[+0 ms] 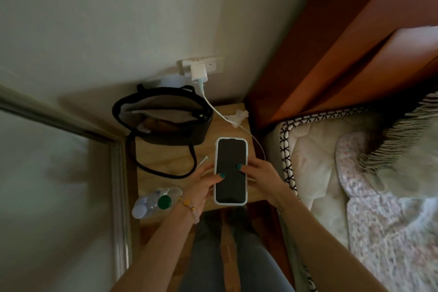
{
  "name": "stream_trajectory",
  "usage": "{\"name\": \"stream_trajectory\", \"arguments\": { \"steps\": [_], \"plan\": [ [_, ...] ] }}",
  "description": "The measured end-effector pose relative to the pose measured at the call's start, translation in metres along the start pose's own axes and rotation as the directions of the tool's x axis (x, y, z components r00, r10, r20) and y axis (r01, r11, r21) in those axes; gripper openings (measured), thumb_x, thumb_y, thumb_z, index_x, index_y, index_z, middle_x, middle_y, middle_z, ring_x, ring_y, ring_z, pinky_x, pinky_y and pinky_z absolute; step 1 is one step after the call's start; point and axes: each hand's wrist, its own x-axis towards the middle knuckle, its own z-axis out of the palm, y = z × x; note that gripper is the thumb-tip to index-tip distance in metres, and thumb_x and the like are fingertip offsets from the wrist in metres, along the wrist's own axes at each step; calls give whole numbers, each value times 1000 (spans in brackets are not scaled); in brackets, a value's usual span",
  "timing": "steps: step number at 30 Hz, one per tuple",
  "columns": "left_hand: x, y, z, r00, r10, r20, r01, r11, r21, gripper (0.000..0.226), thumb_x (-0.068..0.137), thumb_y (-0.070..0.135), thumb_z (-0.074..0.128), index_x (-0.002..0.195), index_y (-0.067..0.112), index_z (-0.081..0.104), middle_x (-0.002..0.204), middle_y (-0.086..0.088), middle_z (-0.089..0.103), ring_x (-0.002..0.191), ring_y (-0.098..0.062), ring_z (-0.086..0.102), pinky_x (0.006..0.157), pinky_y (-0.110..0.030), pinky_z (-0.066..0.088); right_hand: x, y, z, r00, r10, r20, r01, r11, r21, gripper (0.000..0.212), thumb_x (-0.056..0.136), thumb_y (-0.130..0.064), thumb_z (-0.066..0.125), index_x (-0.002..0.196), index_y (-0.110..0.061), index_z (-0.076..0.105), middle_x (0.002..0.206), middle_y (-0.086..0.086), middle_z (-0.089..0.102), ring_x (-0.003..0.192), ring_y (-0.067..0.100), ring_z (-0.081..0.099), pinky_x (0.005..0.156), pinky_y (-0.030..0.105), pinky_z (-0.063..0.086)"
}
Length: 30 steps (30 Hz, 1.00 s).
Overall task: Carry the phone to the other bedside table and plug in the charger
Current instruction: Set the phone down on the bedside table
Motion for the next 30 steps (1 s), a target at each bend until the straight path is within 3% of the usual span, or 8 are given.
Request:
{"name": "stream_trajectory", "arguments": {
  "steps": [6, 9, 12, 14, 19, 25, 30],
  "plan": [
    [24, -9, 2, 999, -37, -27, 38, 999, 22, 34, 78, 1, 64, 99, 27, 61, 100, -5, 68, 91, -20, 66, 68, -32, 54, 33, 25, -11, 997, 80, -19, -79, 996, 46, 20, 87, -12, 63, 105, -11, 69, 102, 5, 74, 92, 19, 72, 70, 28, 56],
    [38, -17, 0, 998, -65, -19, 66, 996, 66, 38, 79, 3, 64, 111, 23, 59, 108, -7, 68, 97, -21, 66, 75, -35, 55, 50, 34, -16, 994, 106, -13, -105, 994, 32, 21, 87, -11, 62, 107, -10, 68, 105, 6, 73, 94, 20, 71, 72, 31, 55],
    [50, -25, -3, 997, -69, -27, 70, 995, 68, 35, 78, 9, 68, 108, 26, 61, 99, 2, 71, 87, -10, 70, 61, -22, 54, 68, 40, -23, 993, 121, -9, -120, 993, 18, 21, 87, -10, 62, 107, -9, 68, 106, 8, 72, 95, 22, 70, 75, 33, 55],
    [59, -32, -5, 996, -62, -60, 65, 997, 47, 32, 78, 11, 68, 107, 23, 62, 99, 3, 72, 87, -8, 70, 60, -18, 54, 81, 43, -29, 992, 123, -34, -123, 992, 20, 22, 88, -7, 61, 109, -5, 67, 109, 12, 70, 96, 25, 69, 74, 33, 55],
    [76, -51, -17, 979, -64, -196, 63, 998, -12, 27, 85, 7, 60, 110, 14, 62, 115, -4, 64, 105, -18, 62, 87, -32, 51, 123, 50, -39, 972, 104, -209, -107, 994, -2, 16, 87, -3, 60, 101, -5, 67, 100, 14, 68, 93, 29, 66, 80, 41, 55],
    [86, -73, -25, 959, -98, -267, 94, 995, -27, 21, 89, 7, 52, 107, 13, 61, 112, -9, 64, 104, -24, 61, 96, -43, 47, 168, 68, -39, 959, 81, -270, -112, 988, -101, 20, 86, 2, 57, 84, -15, 66, 88, 9, 68, 87, 28, 66, 81, 43, 56],
    [103, -82, -29, 945, -81, -317, 93, 995, 21, 23, 90, 6, 50, 111, 4, 58, 110, -14, 63, 87, -21, 62, 88, -36, 48, 191, 85, -29, 970, 69, -231, -107, 982, -156, 19, 85, 0, 60, 80, -18, 65, 78, 0, 66, 79, 21, 65, 76, 37, 55]
  ]
}}
